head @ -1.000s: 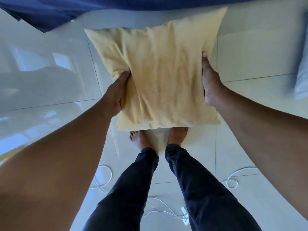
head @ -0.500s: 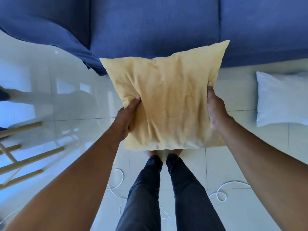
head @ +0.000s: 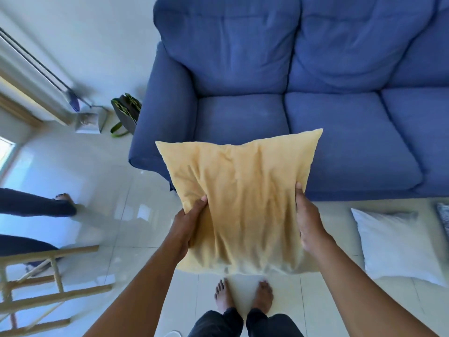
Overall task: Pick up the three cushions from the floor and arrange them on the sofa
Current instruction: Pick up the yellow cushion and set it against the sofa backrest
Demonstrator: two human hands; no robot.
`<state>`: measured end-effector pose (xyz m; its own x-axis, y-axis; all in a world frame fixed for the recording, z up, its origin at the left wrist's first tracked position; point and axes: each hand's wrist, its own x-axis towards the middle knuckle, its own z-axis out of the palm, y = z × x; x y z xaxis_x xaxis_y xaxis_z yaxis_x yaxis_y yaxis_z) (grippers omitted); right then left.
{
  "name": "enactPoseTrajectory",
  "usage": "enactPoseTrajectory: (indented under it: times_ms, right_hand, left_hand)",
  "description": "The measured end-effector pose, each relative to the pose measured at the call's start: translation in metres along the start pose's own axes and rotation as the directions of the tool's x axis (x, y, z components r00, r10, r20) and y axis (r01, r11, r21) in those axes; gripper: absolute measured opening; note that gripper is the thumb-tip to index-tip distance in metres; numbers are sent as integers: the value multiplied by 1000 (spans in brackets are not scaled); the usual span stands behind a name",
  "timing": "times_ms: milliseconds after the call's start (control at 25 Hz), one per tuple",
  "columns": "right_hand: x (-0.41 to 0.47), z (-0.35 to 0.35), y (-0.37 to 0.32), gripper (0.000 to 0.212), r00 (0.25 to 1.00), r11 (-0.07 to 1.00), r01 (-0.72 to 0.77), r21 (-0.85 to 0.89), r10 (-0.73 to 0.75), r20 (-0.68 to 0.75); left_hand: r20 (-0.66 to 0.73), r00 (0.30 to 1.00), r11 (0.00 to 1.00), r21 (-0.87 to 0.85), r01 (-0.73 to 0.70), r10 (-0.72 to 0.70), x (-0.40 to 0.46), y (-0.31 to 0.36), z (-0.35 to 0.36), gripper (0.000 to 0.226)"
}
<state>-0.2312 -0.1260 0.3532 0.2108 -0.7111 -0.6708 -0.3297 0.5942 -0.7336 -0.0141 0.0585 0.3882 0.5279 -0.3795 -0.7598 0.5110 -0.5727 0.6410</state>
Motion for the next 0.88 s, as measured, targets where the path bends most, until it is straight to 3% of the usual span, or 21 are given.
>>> enactPoseTrajectory:
  times_ms: [240,360,480,640,760,880]
  right_hand:
    - [1,-5,-66,126,986,988,153,36,-155,55]
    - [18,-7,-94,120,978,975,197,103,-203,50]
    - [19,-1,-130,107,967,964,225,144,-239,89]
    - [56,15,-172,98,958,938,267,223,-283,39]
    - [84,31,-206,83,964,938,232,257,-256,65]
    - [113,55,-244,60,973,933,191,305,-221,67]
  left_hand:
    - [-30,984,981,-77,-180,178,-30,67,9,55]
    - [-11,974,967,-114,-227,227,-29,98,17,47]
    - [12,965,955,-142,-259,263,-13,126,17,57]
    - [29,953,940,-173,-294,303,32,172,18,73]
    - [-4,936,924,-163,-347,352,69,207,21,87]
    - [3,938,929,-136,-343,347,112,249,15,79]
